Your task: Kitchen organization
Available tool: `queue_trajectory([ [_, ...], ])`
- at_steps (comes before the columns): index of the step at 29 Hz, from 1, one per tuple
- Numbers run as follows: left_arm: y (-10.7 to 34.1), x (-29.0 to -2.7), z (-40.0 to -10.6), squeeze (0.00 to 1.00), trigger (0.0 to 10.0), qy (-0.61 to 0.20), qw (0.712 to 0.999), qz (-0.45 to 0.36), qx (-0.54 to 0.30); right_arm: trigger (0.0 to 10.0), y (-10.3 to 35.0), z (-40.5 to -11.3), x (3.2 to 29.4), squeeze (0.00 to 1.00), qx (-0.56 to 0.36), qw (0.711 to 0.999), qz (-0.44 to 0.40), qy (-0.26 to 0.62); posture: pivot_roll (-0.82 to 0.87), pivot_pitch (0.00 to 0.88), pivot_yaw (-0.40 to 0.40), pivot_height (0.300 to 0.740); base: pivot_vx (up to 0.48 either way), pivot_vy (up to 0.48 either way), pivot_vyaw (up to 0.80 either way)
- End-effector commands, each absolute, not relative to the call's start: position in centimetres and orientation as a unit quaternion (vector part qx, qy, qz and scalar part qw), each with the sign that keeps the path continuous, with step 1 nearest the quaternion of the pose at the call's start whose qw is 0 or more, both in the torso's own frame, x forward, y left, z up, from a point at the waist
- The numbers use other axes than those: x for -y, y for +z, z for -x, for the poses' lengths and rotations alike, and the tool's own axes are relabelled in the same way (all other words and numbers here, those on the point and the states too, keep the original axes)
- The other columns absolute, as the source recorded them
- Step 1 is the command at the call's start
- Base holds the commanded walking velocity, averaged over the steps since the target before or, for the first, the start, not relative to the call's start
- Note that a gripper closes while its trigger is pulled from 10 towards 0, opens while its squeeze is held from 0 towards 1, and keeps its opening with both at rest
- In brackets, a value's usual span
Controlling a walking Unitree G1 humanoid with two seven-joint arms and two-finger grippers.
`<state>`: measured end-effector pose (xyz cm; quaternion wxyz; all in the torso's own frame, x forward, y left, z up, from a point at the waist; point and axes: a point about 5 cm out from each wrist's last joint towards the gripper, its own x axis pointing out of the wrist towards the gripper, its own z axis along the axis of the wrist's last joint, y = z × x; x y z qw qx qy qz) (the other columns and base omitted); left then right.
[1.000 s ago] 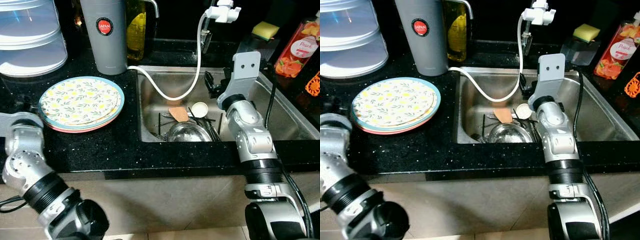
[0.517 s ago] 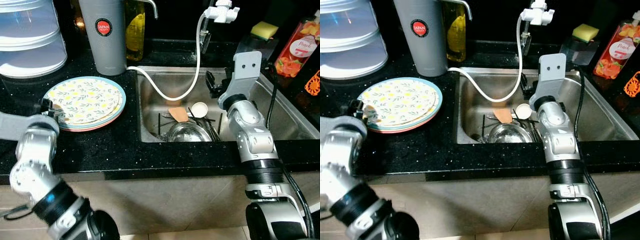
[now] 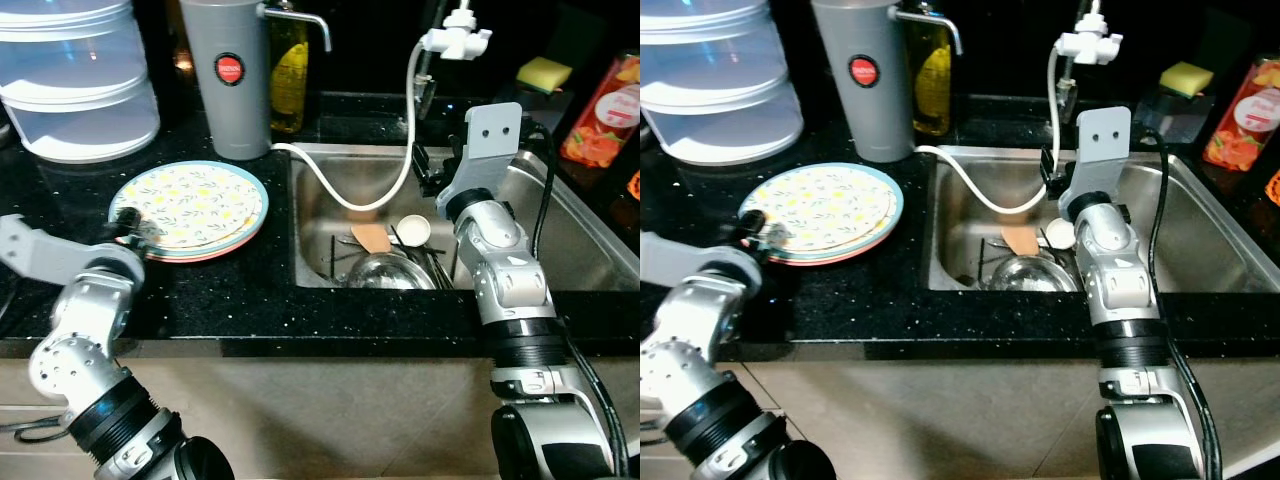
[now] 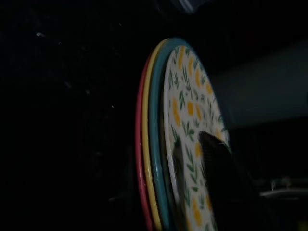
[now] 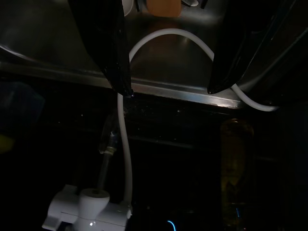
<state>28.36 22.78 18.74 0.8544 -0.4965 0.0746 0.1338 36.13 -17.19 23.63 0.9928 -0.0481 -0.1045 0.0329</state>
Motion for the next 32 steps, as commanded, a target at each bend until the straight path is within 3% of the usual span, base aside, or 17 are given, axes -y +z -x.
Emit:
queue_trajectory([
  [1,15.4,-22.1,-28.6,0.0,3.2,0.134,0.844,0.492,-0.164,10.0,23.9,-36.1,17.3,0.0,0.112,0.992,0.05,0.031,0.17,0.0,-0.051,0.74,0.0,0.0,0.0],
  [3,15.4,-22.1,-28.9,0.0,3.1,0.117,0.848,0.49,-0.165,10.0,23.9,-36.1,17.4,0.0,0.113,0.992,0.05,0.03,0.16,0.0,-0.047,0.74,0.0,0.0,0.0],
  [4,15.4,-22.1,-29.4,0.0,0.0,0.106,0.849,0.49,-0.165,10.0,23.9,-36.0,17.5,0.0,0.114,0.992,0.051,0.028,0.15,0.0,-0.044,0.74,0.0,0.0,0.0],
  [10,16.0,-21.1,-30.2,0.0,0.0,0.067,0.848,0.506,-0.14,10.0,24.0,-35.8,17.9,0.0,0.116,0.992,0.053,0.019,0.13,0.0,-0.036,0.74,0.0,0.0,0.0],
  [14,18.2,-20.1,-31.0,0.0,0.0,-0.013,0.842,0.534,-0.074,10.0,24.0,-35.9,17.9,0.0,0.116,0.992,0.054,0.018,0.14,0.0,-0.046,0.74,0.0,0.0,0.0],
  [15,20.1,-18.9,-32.0,0.0,6.8,-0.064,0.841,0.535,-0.05,10.0,24.1,-36.0,17.8,0.0,0.117,0.991,0.054,0.019,0.14,0.0,-0.048,0.74,0.0,0.0,0.0],
  [16,20.1,-18.9,-32.0,0.0,6.8,-0.064,0.841,0.535,-0.05,10.0,24.1,-36.0,17.8,0.0,0.117,0.991,0.054,0.019,0.14,0.0,-0.048,0.74,0.0,0.0,0.0],
  [17,20.9,-18.2,-32.7,0.0,10.0,-0.083,0.842,0.532,-0.046,10.0,24.1,-36.1,17.7,0.0,0.118,0.991,0.054,0.02,0.14,0.0,-0.049,0.74,0.0,0.0,0.0],
  [19,21.6,-17.7,-33.3,0.0,10.0,-0.096,0.842,0.529,-0.043,10.0,24.2,-36.1,17.6,0.0,0.119,0.991,0.054,0.021,0.14,0.0,-0.049,0.74,0.0,0.0,0.0],
  [21,24.2,-16.0,-35.8,0.0,10.0,-0.142,0.844,0.516,-0.033,10.0,24.3,-36.1,17.4,0.0,0.123,0.991,0.054,0.022,0.12,0.0,-0.038,0.74,0.0,0.0,0.0],
  [27,26.0,-14.9,-38.0,0.0,10.0,-0.189,0.844,0.502,-0.016,10.0,23.9,-35.8,17.4,0.0,0.11,0.992,0.053,0.025,0.09,0.0,-0.015,0.74,0.0,0.0,0.0],
  [31,26.3,-13.2,-39.5,0.0,10.0,-0.204,0.843,0.497,-0.032,10.0,23.8,-35.3,18.3,0.0,0.112,0.993,0.045,0.001,0.07,0.0,0.006,0.74,0.0,0.0,0.0],
  [32,26.4,-11.7,-40.4,0.0,10.0,-0.204,0.854,0.476,-0.057,10.0,23.9,-35.1,18.9,0.0,0.115,0.992,0.046,-0.013,0.05,0.0,0.021,0.74,0.0,0.0,0.0],
])
